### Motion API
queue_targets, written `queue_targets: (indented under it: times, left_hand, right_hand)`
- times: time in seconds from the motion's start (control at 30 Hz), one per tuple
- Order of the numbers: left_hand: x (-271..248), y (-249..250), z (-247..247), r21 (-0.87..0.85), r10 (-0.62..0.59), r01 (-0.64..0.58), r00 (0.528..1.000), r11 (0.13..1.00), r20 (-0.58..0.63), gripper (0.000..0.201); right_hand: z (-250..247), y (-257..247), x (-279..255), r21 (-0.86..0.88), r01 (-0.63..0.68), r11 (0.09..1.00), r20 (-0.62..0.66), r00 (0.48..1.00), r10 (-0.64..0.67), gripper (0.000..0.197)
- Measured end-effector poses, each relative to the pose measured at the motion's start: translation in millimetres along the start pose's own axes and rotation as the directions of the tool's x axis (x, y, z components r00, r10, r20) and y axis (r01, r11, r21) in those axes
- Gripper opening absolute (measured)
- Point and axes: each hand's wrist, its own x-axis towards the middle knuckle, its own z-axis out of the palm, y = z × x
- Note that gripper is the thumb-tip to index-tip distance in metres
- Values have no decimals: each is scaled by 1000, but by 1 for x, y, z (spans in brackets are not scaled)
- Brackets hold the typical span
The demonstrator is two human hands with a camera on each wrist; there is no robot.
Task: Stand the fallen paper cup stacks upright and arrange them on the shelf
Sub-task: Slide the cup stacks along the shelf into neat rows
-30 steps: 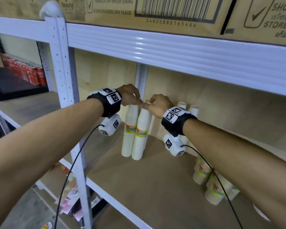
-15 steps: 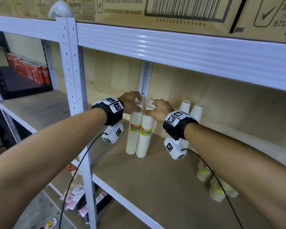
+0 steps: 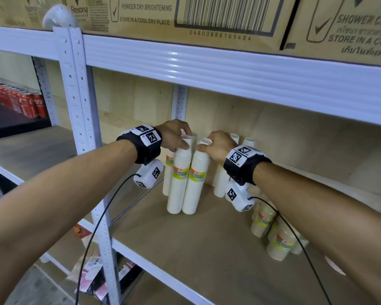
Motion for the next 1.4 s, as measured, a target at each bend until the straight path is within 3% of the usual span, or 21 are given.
queue_targets:
  times: [0.2, 0.33, 0.67, 0.8, 1.1, 1.4]
  left_hand:
    - [17, 23, 15, -41, 66, -64, 997, 997, 28, 33]
    - [31, 40, 30, -33, 113, -112, 993, 993, 30, 36]
    - [71, 63, 63, 56, 243, -242, 970, 969, -19, 37]
    - [84, 65, 74, 60, 251, -250, 968, 966, -7, 39]
    - [100, 60, 87, 66, 229, -231, 973, 971, 39, 41]
    - [98, 63, 84, 61, 222, -223, 975, 973, 26, 45]
  right_hand:
    - [-31, 26, -7, -58, -47, 997, -43, 998, 44, 45]
    - [-43, 49, -8, -69, -98, 993, -92, 992, 91, 57]
    - [-55, 85, -10, -96, -188, 977, -127, 976, 175, 38]
    - [-56, 91, -9, -93, -202, 975, -152, 971, 186, 53]
    - [-48, 103, -6, -49, -236, 971, -138, 964, 227, 63]
    - [-55, 94, -10, -97, -222, 970, -134, 969, 208, 58]
